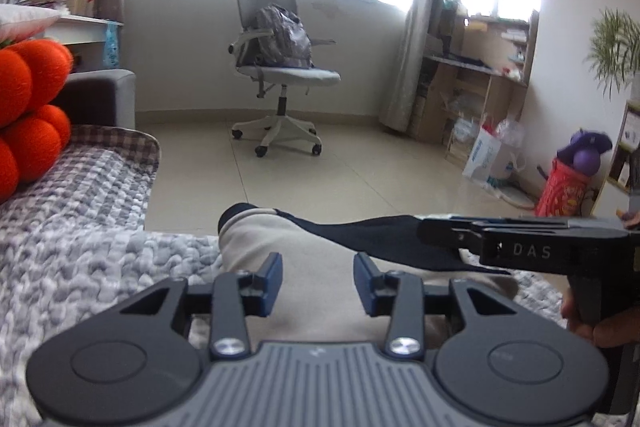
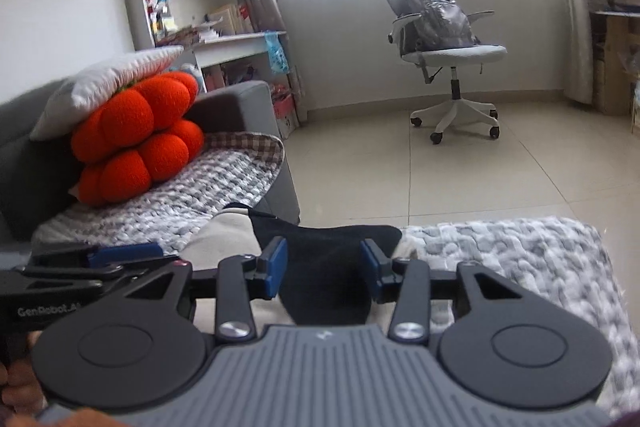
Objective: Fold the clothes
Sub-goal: 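Lift the folded bundle with both grippers and carry it toward the sofa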
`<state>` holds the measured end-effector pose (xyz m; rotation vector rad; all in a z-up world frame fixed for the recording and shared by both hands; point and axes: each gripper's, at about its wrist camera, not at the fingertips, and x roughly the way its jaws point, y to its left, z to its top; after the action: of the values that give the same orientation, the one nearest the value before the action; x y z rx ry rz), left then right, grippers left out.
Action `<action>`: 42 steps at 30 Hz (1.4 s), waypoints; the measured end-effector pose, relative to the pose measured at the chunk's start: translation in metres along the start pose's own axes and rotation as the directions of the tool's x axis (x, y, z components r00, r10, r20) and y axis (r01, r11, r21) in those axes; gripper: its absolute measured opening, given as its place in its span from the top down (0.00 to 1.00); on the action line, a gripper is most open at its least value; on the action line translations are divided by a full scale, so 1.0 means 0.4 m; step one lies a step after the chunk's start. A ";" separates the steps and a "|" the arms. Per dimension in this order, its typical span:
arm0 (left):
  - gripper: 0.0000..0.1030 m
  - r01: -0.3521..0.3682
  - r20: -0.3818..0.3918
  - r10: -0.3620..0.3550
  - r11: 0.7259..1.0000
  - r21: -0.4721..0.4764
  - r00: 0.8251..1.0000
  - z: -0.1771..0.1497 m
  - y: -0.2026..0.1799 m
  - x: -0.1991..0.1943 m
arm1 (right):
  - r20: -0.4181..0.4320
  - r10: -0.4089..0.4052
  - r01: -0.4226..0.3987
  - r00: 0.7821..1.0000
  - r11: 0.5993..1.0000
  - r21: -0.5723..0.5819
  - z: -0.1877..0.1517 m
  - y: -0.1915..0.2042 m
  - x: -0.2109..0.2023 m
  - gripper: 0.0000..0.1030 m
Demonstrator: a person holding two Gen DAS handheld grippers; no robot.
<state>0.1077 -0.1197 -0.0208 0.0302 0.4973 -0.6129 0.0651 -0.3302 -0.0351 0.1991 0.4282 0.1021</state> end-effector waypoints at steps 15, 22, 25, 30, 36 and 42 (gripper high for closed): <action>0.67 -0.048 -0.082 0.050 0.999 0.019 0.995 0.057 0.065 0.151 | -0.118 -0.049 0.040 0.992 0.997 -0.072 0.042 -0.021 0.130 0.57; 0.58 -0.061 -0.159 0.042 0.992 -0.114 0.986 0.061 0.139 0.119 | -0.150 -0.050 0.059 0.987 0.997 0.059 0.042 -0.108 0.080 0.51; 0.51 -0.015 -0.204 -0.025 0.981 -0.192 0.979 0.061 0.162 0.096 | -0.151 0.018 0.007 0.988 0.986 0.165 0.038 -0.143 0.050 0.48; 0.33 0.059 -0.285 -0.152 0.949 -0.310 0.946 0.050 0.185 0.085 | -0.160 0.136 -0.078 0.978 0.941 0.329 0.038 -0.187 0.012 0.34; 0.26 0.129 -0.326 -0.344 0.835 -0.534 0.881 -0.002 0.229 0.112 | -0.224 0.248 -0.109 0.942 0.862 0.496 0.021 -0.223 0.001 0.28; 0.28 0.149 -0.289 -0.437 0.730 -0.667 0.852 -0.066 0.249 0.136 | -0.232 0.327 -0.137 0.916 0.800 0.584 -0.003 -0.238 0.001 0.27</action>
<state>0.1899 -0.0630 -0.0806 -0.5813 1.1455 -0.7386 0.0705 -0.4229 -0.0565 0.8299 0.7589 0.2584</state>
